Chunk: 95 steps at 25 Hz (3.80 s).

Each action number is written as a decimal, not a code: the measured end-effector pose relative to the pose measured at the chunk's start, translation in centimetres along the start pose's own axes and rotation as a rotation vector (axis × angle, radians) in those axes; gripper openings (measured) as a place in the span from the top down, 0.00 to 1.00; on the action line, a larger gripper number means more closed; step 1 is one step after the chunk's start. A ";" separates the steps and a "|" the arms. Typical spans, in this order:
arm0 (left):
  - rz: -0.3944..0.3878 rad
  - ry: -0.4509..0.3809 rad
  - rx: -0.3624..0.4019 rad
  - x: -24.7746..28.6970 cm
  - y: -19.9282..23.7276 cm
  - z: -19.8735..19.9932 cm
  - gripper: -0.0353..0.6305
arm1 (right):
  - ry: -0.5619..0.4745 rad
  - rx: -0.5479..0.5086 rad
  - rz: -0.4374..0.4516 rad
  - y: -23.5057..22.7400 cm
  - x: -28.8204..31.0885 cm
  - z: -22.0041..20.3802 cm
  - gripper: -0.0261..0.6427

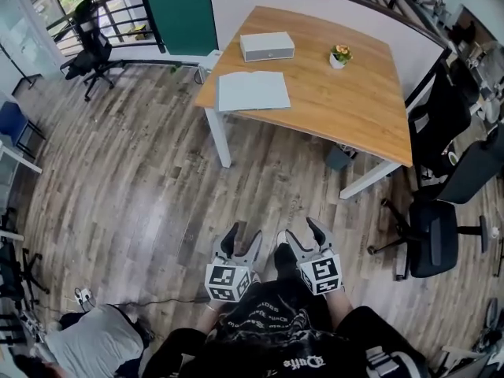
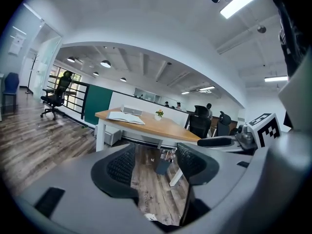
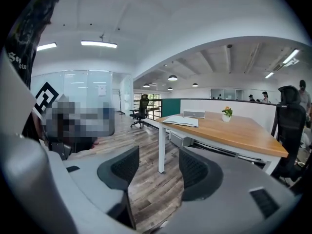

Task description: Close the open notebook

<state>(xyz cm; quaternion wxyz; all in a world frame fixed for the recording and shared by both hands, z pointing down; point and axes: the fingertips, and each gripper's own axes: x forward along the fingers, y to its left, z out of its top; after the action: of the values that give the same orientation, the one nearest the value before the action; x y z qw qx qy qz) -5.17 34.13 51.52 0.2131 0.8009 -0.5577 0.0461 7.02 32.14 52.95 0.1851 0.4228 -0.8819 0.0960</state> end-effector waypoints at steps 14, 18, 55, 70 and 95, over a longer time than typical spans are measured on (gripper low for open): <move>0.159 -0.044 -0.019 12.1 2.2 5.8 0.51 | -0.035 -0.079 0.200 -10.5 10.9 6.7 0.59; 0.193 -0.052 -0.029 15.9 1.8 7.0 0.51 | -0.072 -0.054 0.205 -14.6 12.9 8.4 0.60; 0.130 0.001 -0.069 31.8 12.4 13.5 0.56 | 0.003 -0.042 0.123 -21.4 26.5 11.7 0.66; -0.050 0.082 0.051 37.2 20.3 17.6 0.56 | -0.004 -0.017 -0.069 -20.2 34.6 16.0 0.66; 0.459 0.153 -0.193 39.5 33.8 15.8 0.53 | 0.096 -0.117 0.030 -20.6 39.3 15.9 0.67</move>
<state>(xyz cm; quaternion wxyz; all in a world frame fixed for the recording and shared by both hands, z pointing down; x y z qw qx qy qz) -23.82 -16.27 59.28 0.3141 0.6236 -0.7088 0.1001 -3.35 -13.79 54.68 0.2501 0.3930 -0.8823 0.0675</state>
